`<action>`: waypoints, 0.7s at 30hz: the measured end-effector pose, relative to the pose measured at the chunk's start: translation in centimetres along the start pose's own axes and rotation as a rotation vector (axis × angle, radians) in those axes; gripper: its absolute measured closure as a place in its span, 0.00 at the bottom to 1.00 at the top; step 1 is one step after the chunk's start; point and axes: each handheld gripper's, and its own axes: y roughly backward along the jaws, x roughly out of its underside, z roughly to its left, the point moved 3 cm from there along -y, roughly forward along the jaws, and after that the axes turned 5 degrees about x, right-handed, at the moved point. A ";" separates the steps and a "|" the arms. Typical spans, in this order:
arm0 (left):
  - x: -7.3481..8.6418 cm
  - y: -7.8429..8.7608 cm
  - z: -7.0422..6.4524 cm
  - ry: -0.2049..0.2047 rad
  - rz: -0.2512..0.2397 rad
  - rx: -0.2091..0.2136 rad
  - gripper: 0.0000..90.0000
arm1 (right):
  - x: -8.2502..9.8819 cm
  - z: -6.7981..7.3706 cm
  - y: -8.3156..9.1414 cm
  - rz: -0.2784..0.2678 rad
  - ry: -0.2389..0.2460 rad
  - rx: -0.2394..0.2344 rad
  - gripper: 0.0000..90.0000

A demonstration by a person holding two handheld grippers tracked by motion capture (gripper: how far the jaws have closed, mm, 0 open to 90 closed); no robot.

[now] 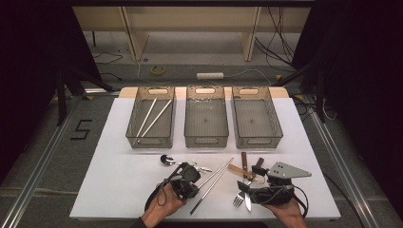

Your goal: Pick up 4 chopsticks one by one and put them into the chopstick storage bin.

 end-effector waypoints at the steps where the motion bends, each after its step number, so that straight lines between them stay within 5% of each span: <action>1: 0.0 0.0 0.1 -0.003 0.001 0.001 0.94 | 0.0 0.0 0.0 0.000 0.001 -0.001 0.26; 21: -0.2 2.5 0.9 -0.034 -0.097 0.044 0.94 | 0.0 -0.1 0.0 -0.001 -0.005 -0.003 0.26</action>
